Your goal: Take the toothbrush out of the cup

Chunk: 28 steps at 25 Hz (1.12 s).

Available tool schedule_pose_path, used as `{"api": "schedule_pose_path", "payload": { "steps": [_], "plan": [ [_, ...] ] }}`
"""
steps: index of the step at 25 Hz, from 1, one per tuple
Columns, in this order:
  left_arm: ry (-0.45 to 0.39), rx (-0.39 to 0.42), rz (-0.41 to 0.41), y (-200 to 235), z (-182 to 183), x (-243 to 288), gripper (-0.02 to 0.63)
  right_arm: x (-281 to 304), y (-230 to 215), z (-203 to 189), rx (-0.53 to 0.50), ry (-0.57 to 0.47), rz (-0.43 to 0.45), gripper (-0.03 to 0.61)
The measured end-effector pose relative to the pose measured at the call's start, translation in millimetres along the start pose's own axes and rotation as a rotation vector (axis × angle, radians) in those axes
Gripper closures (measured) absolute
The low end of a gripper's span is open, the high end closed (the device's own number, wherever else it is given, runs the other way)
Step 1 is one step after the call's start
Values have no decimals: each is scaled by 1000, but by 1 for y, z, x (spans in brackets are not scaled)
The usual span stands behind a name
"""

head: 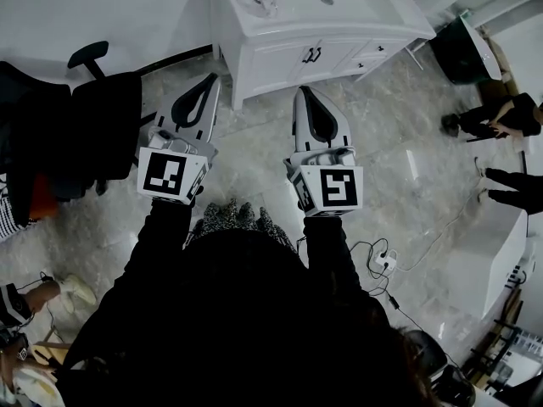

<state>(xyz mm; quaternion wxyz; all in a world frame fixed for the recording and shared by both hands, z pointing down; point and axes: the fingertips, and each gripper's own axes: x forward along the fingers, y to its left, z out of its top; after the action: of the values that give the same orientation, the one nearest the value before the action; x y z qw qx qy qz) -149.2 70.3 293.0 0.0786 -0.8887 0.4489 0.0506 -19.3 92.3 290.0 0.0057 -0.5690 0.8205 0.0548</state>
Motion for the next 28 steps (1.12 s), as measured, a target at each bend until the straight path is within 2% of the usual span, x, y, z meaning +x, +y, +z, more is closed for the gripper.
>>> {"api": "schedule_pose_path", "payload": {
  "steps": [13,28],
  "plan": [
    [-4,-31,-49,3,-9,20,606,8,-12,-11,-22,27,-28,574],
    [41,15,1,19,-24,83,606,66,-52,-16,-3,9,53,574]
  ]
}}
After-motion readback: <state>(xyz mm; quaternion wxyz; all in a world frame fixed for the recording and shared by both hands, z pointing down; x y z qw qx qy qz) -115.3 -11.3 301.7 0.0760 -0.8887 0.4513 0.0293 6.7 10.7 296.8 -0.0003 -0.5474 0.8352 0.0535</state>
